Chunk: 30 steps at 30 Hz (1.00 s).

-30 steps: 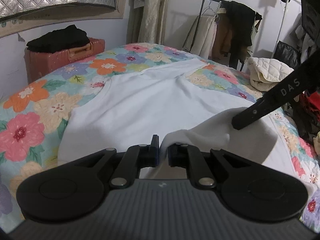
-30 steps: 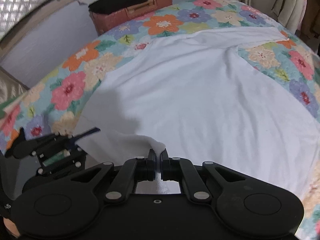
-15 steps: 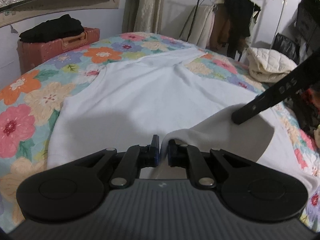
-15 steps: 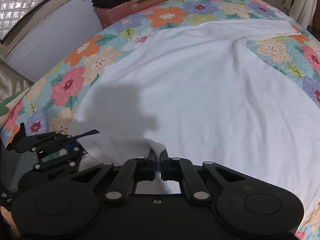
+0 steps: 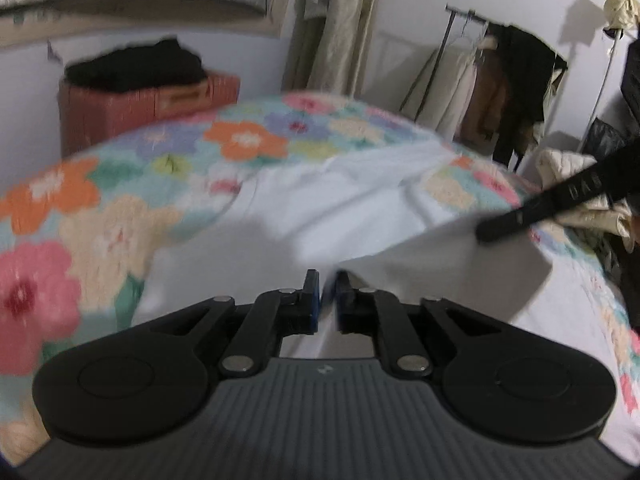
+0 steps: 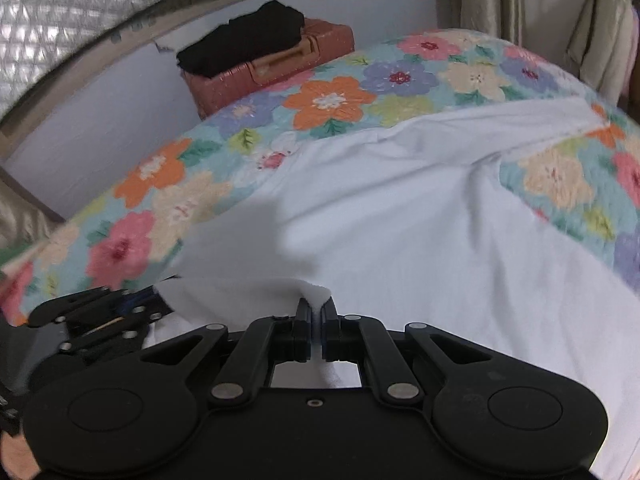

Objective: Fold clothes

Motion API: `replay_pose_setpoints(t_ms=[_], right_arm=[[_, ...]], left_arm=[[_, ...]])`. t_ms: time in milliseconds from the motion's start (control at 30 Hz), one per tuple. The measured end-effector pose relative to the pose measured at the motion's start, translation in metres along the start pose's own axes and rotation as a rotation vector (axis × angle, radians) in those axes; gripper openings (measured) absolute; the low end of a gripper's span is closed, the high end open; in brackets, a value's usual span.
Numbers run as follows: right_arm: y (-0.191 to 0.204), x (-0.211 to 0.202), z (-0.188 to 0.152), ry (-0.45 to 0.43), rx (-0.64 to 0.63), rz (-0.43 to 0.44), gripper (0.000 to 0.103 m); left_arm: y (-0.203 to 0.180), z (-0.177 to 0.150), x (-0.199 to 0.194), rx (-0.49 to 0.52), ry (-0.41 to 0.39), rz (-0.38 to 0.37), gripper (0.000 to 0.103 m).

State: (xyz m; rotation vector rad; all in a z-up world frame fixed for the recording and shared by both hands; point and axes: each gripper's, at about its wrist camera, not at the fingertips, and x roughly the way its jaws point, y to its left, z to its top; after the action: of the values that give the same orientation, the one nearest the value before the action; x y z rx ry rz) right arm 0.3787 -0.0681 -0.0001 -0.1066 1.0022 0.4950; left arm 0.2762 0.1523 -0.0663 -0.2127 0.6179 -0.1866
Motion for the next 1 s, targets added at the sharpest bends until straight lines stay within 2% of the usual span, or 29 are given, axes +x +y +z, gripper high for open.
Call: replay_pose_setpoints(t_ms=[133, 300, 367, 500, 633, 700, 767, 833, 900, 1000], right_arm=[[-0.016, 0.026, 0.014, 0.005, -0.026, -0.033, 0.006], [-0.035, 0.053, 0.027, -0.003, -0.014, -0.036, 0.006], [-0.037, 0.061, 0.03, 0.003, -0.027, -0.03, 0.007], [-0.039, 0.073, 0.035, 0.009, -0.048, -0.044, 0.013], [-0.044, 0.071, 0.035, -0.018, -0.08, -0.086, 0.022], [-0.049, 0.063, 0.032, -0.035, -0.065, -0.101, 0.028], [-0.054, 0.054, 0.021, -0.037, -0.051, -0.093, 0.034], [-0.054, 0.047, 0.003, -0.029, -0.1, -0.087, 0.035], [-0.053, 0.043, -0.015, -0.015, -0.141, -0.105, 0.042], [-0.056, 0.043, -0.039, 0.046, -0.146, -0.081, 0.042]], left_arm=[[0.01, -0.018, 0.013, 0.074, 0.082, 0.046, 0.01], [0.026, -0.03, 0.032, 0.048, 0.173, 0.038, 0.01], [0.031, -0.031, 0.032, 0.033, 0.177, 0.034, 0.01], [0.041, -0.033, 0.031, 0.002, 0.185, 0.027, 0.024], [0.05, -0.035, 0.031, -0.016, 0.208, 0.029, 0.031], [0.053, -0.039, 0.033, -0.032, 0.254, 0.034, 0.047], [0.055, -0.042, 0.036, -0.038, 0.287, 0.033, 0.047], [0.053, -0.045, 0.035, -0.022, 0.298, 0.038, 0.047], [0.049, -0.044, 0.035, -0.001, 0.306, 0.05, 0.047], [0.048, -0.046, 0.035, 0.003, 0.303, 0.057, 0.047]])
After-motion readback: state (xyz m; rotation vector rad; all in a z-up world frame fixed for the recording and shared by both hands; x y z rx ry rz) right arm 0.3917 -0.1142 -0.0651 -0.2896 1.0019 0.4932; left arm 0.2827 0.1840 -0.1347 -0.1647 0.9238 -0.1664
